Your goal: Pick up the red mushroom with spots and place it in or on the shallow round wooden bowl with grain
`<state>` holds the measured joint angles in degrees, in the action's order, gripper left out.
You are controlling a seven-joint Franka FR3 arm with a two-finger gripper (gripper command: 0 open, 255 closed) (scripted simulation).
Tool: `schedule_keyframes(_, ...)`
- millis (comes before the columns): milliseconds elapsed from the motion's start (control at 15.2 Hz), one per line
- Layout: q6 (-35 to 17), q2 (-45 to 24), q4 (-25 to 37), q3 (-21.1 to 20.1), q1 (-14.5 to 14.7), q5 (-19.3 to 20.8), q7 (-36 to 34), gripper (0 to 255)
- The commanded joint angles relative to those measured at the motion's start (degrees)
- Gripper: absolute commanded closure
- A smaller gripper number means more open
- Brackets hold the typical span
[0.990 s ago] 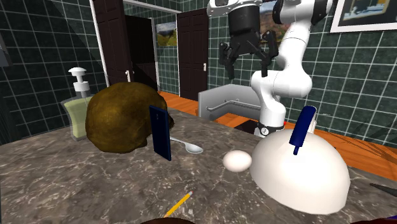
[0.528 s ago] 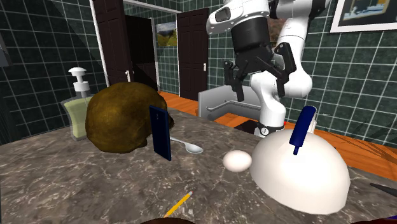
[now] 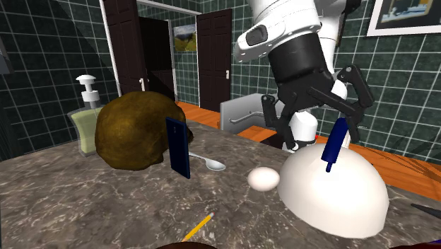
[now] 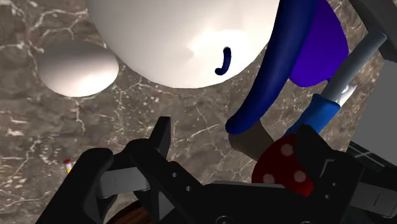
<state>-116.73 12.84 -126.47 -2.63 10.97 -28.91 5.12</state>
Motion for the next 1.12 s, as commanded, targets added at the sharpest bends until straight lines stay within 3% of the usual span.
schedule_keyframes(0, -1.6, -3.4, 2.5, -0.5, 0.9, -2.7, 0.3, 0)
schedule_keyframes(528, -6.8, -16.6, 13.7, -2.8, 3.9, -12.2, 2.0, 0)
schedule_keyframes(1056, -11.5, -19.8, 12.9, -4.2, 5.4, -13.6, 2.7, 0)
